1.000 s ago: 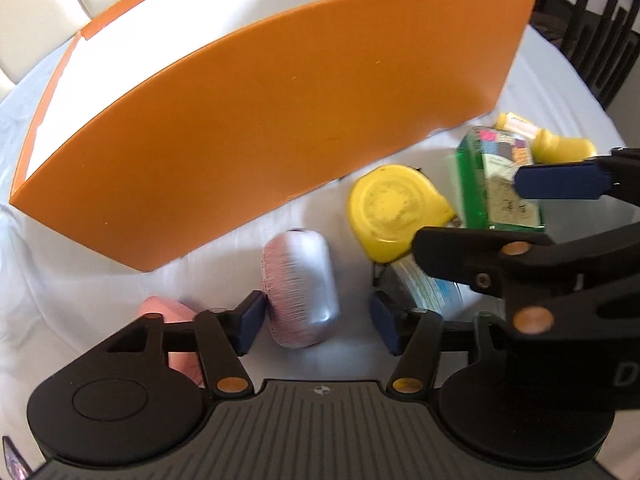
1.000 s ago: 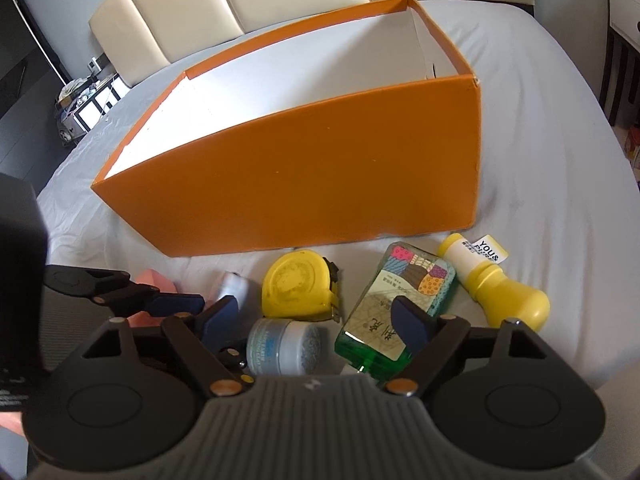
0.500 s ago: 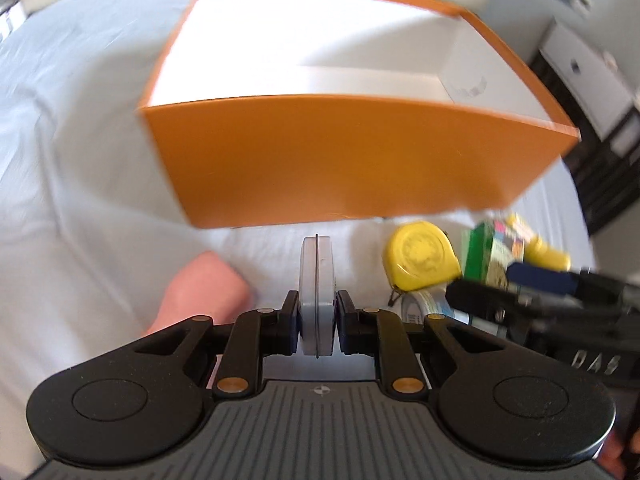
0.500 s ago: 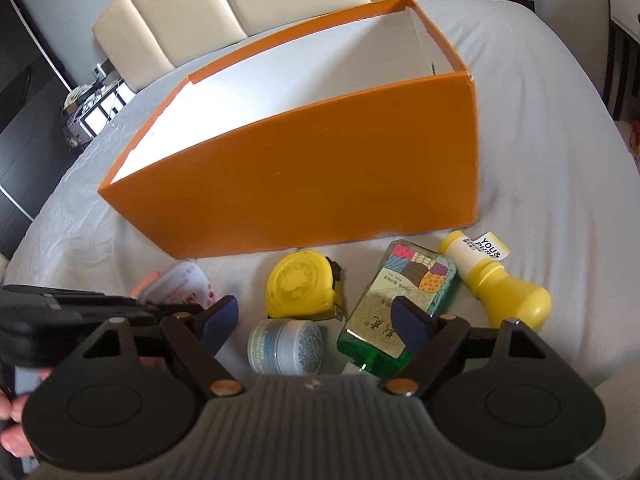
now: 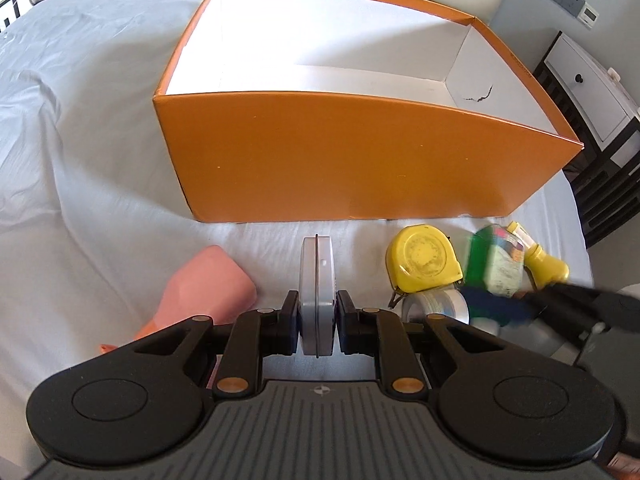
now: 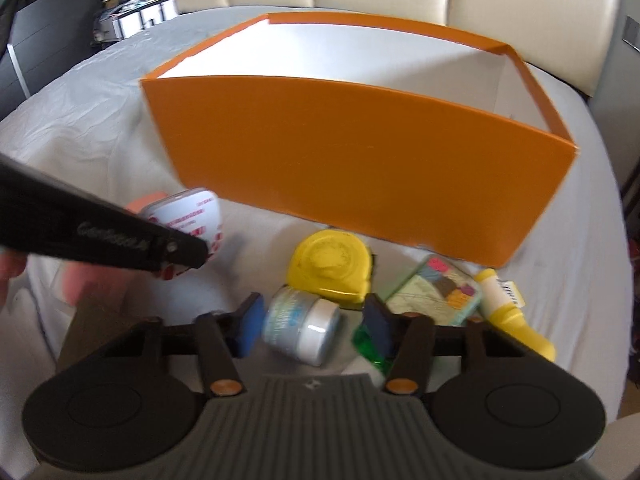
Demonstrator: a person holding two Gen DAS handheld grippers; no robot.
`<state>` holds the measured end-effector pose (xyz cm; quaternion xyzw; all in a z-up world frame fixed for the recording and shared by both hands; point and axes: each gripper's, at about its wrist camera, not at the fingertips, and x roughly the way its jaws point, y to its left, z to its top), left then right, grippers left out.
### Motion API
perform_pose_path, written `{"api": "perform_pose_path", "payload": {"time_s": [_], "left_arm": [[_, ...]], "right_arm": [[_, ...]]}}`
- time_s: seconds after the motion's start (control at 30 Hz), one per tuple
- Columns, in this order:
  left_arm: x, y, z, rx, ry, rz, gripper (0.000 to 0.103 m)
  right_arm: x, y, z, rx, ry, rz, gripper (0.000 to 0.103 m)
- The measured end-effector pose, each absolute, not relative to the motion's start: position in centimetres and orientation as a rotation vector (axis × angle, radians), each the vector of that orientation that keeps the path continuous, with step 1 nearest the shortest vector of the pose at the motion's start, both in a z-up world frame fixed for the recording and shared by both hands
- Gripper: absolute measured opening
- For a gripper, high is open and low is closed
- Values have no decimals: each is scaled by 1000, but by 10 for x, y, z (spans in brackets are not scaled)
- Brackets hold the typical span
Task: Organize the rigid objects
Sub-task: 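Carry the mint tin and white jar over the orange box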
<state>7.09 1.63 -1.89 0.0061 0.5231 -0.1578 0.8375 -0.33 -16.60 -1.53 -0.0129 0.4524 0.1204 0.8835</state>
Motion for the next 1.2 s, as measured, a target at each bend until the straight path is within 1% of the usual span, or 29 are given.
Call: {"api": "perform_pose_path", "payload": {"time_s": [0.03,0.17,0.47,0.67,0.8,0.9,1.0,1.07,1.2], "left_arm": [[71,16,-19,13,1105,-333,20],[69,14,-19,20,1095,-336,20],[50,14,3,8,980,-444,20],[39,21,36,-11,873,-460,20],[42,31,69,-70,792,-480,20],[62,35,87,-84,770,-450,20],[96,32,94,-80,803,-418,20],[121,26,91,-92,837,-436,20],[169,9,75,-20,911,-432,20]], "right_arm": [[-2,-166,-18,-17,967,264,39],[-3,-169,-18,-10,951,267,38],[-13,-190,-6,124,893,236,38],[-21,-199,16,164,863,217,38],[-24,-205,47,201,804,244,38],[-17,-209,79,224,734,274,37],[1,-209,102,226,689,285,37],[18,-206,108,220,691,269,37],[55,-202,110,209,733,222,37]]}}
